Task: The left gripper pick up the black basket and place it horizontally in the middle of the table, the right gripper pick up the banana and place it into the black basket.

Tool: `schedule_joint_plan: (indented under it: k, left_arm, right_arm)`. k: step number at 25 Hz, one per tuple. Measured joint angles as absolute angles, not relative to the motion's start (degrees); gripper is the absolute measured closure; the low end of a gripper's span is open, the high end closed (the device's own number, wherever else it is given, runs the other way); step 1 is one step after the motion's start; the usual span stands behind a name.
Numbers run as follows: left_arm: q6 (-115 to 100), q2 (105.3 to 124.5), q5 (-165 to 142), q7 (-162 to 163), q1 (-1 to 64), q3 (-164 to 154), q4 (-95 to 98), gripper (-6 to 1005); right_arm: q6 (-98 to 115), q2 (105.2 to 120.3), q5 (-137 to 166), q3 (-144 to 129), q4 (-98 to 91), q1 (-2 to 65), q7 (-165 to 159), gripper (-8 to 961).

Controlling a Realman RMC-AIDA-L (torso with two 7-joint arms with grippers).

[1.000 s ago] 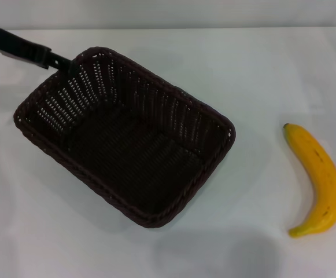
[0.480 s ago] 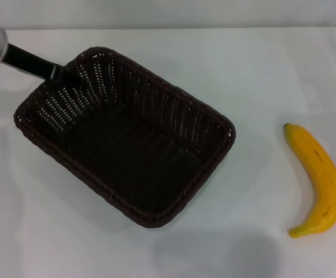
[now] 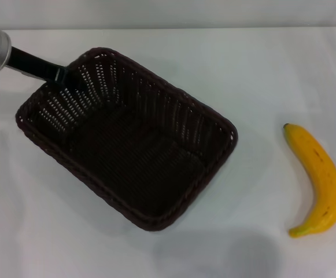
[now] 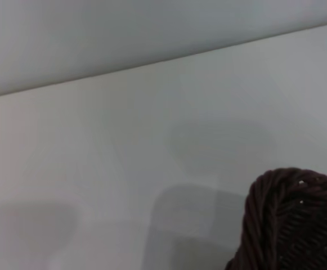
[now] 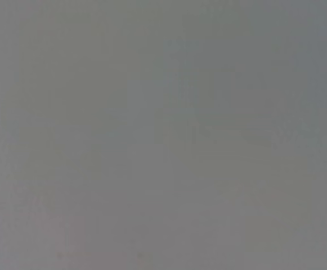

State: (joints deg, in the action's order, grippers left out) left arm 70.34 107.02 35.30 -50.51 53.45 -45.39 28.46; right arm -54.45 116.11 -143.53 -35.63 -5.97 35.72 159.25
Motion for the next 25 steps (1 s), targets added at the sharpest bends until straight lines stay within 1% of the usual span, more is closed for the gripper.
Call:
schedule_joint_plan:
  k: [5,8,11,14,16,20,25]
  left_arm:
    - [71.76,105.88,39.58,-48.63,52.27,-45.35,28.26,680]
    - [73.47,105.56,41.34,-48.46,51.32,-45.34,28.04,737]
    - [75.55,105.63,44.16,-48.27,49.4,-45.32,27.94,794]
    - [76.37,105.63,48.22,-48.2,47.18,-45.25,28.05,811]
    - [76.92,105.45,54.94,-48.27,44.09,-43.94,28.34,823]
    - [78.61,105.2,63.64,-49.5,39.46,-39.33,28.53,822]
    - [80.72,105.25,69.62,-50.66,35.4,-37.87,28.55,816]
  right_arm:
    - [-54.42,116.05,-143.52,-35.59,-5.97,35.61,159.25,71]
    - [-54.35,116.03,-143.52,-35.59,-5.97,35.6,159.25,71]
    - [-54.22,116.03,-143.52,-35.59,-5.68,35.59,159.25,71]
    - [-54.21,116.01,-143.52,-35.59,-5.33,35.6,159.26,71]
    - [-54.21,115.98,-143.52,-35.59,-5.31,35.47,159.26,71]
    - [-54.23,115.98,-143.53,-35.59,-5.28,35.2,159.26,71]
    - [-54.46,116.07,-143.53,-35.61,-5.15,35.18,159.26,72]
